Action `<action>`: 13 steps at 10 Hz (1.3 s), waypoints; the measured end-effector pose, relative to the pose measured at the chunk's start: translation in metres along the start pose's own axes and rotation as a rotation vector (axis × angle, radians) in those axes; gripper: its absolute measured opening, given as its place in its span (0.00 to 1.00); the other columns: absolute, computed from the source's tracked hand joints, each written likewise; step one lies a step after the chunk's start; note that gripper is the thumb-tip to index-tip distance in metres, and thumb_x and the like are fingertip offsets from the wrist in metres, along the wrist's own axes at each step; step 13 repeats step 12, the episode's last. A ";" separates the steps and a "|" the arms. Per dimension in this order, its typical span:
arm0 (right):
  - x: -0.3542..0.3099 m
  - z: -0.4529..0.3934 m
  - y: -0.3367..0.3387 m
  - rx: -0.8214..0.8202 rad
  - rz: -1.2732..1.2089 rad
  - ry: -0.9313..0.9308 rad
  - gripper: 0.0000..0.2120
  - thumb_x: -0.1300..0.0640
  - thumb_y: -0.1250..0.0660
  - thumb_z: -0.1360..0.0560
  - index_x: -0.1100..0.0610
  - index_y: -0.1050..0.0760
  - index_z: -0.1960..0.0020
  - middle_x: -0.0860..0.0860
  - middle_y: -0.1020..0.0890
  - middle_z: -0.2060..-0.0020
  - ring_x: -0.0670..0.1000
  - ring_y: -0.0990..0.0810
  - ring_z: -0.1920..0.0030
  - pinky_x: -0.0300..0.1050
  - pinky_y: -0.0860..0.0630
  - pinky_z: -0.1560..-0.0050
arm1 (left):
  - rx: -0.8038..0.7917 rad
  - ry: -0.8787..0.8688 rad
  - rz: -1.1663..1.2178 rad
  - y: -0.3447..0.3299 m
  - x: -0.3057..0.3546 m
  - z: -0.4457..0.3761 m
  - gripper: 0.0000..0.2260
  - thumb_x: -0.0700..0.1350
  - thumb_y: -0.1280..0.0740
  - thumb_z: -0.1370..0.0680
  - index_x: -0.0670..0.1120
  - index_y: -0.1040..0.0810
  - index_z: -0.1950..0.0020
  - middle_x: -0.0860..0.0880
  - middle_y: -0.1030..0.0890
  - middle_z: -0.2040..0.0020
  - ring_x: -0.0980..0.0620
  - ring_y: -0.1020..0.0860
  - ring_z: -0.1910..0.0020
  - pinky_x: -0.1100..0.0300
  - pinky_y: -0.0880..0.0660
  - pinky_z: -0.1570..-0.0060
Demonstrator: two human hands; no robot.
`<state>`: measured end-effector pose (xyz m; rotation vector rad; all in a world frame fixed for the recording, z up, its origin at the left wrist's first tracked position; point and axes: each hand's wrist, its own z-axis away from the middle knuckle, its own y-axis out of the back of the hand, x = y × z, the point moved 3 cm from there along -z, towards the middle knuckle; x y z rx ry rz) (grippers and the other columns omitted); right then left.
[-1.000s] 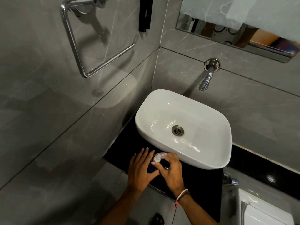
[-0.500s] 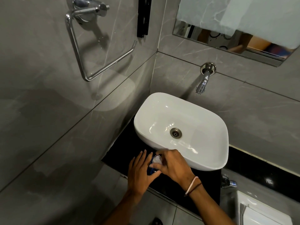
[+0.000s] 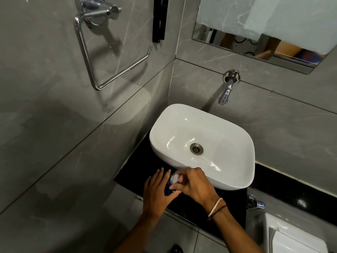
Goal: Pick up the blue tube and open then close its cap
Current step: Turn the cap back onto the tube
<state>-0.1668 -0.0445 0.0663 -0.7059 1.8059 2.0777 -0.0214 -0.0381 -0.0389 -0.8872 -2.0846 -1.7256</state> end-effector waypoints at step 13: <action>-0.010 -0.043 -0.058 0.126 -0.474 -0.298 0.14 0.56 0.30 0.20 0.61 0.20 0.37 0.58 0.13 0.46 0.54 0.14 0.47 0.48 0.18 0.41 | 0.133 0.322 0.275 0.064 -0.046 -0.020 0.45 0.69 0.28 0.34 0.50 0.38 0.24 0.47 0.28 0.27 0.47 0.30 0.29 0.50 0.28 0.34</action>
